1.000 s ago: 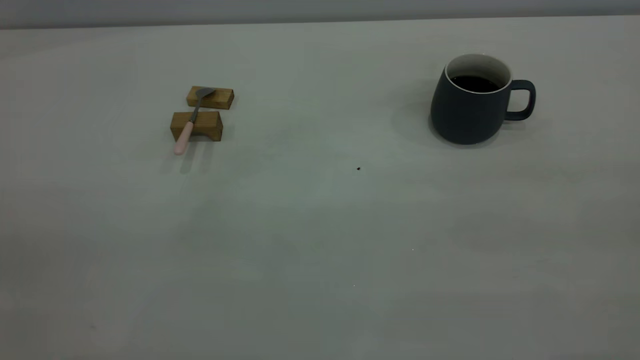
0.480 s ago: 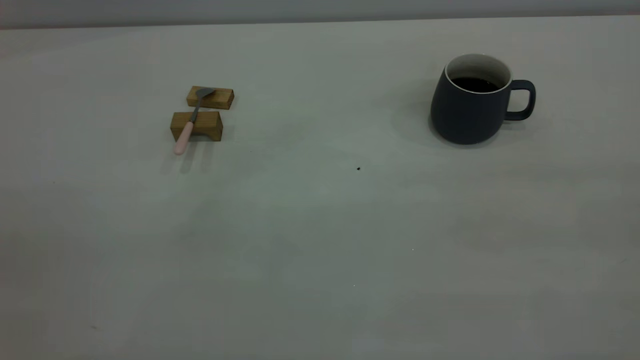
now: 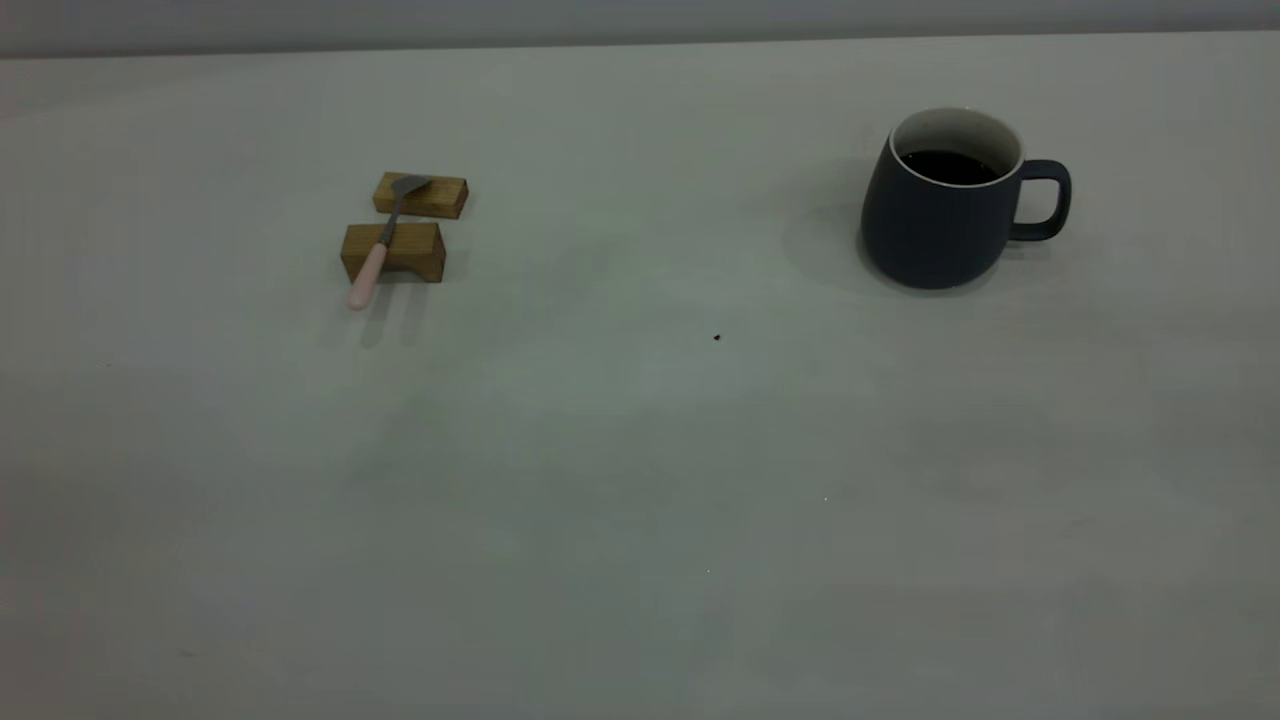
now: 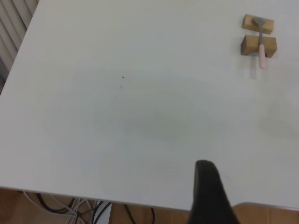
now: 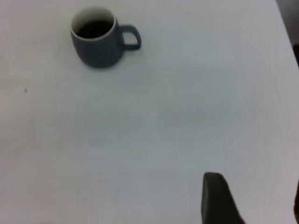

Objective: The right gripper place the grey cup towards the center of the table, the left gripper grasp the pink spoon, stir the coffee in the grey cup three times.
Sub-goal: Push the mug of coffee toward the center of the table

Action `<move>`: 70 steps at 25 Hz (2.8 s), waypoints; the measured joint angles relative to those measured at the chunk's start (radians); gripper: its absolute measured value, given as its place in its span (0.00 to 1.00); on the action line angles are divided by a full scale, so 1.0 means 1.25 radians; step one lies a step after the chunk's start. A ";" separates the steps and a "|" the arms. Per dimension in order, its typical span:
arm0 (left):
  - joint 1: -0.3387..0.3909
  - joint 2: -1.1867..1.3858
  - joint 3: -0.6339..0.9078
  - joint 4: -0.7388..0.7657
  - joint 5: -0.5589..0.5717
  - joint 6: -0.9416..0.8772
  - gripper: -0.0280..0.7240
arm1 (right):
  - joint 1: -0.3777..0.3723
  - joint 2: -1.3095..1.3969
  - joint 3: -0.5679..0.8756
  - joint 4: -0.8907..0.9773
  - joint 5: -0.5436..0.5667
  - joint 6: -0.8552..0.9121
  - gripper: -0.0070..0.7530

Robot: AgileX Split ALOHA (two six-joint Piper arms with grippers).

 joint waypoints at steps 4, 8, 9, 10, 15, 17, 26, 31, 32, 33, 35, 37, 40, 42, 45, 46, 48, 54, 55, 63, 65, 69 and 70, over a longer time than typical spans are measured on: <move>0.000 0.000 0.000 0.000 0.000 0.000 0.74 | 0.000 0.191 -0.005 0.013 -0.154 -0.026 0.57; 0.000 0.000 0.000 0.000 0.000 0.000 0.74 | 0.000 0.408 -0.006 0.056 -0.375 -0.103 0.57; 0.000 0.000 0.000 0.000 0.000 0.000 0.74 | 0.000 0.459 -0.012 0.071 -0.420 -0.132 0.57; 0.000 0.000 0.000 0.000 0.000 0.000 0.74 | 0.000 0.521 -0.025 0.085 -0.447 -0.167 0.57; 0.000 0.000 0.000 0.000 0.000 0.000 0.74 | 0.000 0.833 -0.159 0.149 -0.491 -0.344 0.57; 0.000 0.000 0.000 0.000 0.000 0.000 0.74 | 0.000 0.947 -0.234 0.179 -0.491 -0.429 0.57; 0.000 0.000 0.000 0.000 0.000 0.000 0.74 | 0.000 1.407 -0.561 0.276 -0.407 -0.854 0.57; 0.000 0.000 0.000 0.000 0.000 0.000 0.74 | 0.000 1.572 -0.752 0.276 -0.283 -1.104 0.57; 0.000 0.000 0.000 0.000 0.000 0.000 0.74 | -0.002 1.598 -0.785 0.276 -0.258 -1.149 0.57; 0.000 0.000 0.000 0.000 0.000 0.000 0.74 | -0.005 1.621 -0.810 0.277 -0.237 -1.183 0.57; 0.000 0.000 0.000 0.000 0.000 0.000 0.74 | -0.011 1.655 -0.856 0.278 -0.213 -1.247 0.57; 0.000 0.000 0.000 0.000 0.000 0.000 0.74 | -0.021 1.680 -0.885 0.282 -0.209 -1.286 0.57; 0.000 0.000 0.000 -0.001 0.001 0.000 0.74 | -0.034 1.708 -0.900 0.301 -0.220 -1.329 0.57; 0.000 0.000 0.000 -0.001 0.001 0.000 0.74 | -0.038 1.720 -0.900 0.329 -0.222 -1.363 0.57; 0.000 0.000 0.000 -0.001 0.002 0.000 0.74 | -0.038 1.741 -0.900 0.400 -0.226 -1.441 0.57; 0.000 0.000 0.000 -0.001 0.001 0.000 0.74 | -0.038 1.748 -0.900 0.425 -0.227 -1.469 0.57; 0.000 0.000 0.000 -0.001 0.001 0.000 0.74 | -0.038 1.761 -0.900 0.460 -0.231 -1.512 0.57; 0.000 0.000 0.000 -0.001 0.001 0.000 0.74 | -0.037 1.790 -0.901 0.492 -0.254 -1.550 0.57; 0.000 0.000 0.000 -0.001 0.001 0.000 0.74 | -0.035 1.793 -0.902 0.492 -0.256 -1.550 0.57; 0.000 0.000 0.000 -0.001 0.001 0.000 0.74 | 0.056 1.821 -0.905 0.558 -0.289 -1.564 0.57; 0.000 0.000 0.000 -0.001 0.001 0.000 0.74 | 0.085 1.827 -0.905 0.590 -0.304 -1.577 0.57; 0.000 0.000 0.000 -0.001 0.001 0.000 0.74 | 0.141 1.829 -0.905 0.653 -0.348 -1.589 0.57; 0.000 0.000 0.000 -0.001 0.001 0.000 0.74 | 0.154 1.829 -0.905 0.670 -0.360 -1.590 0.57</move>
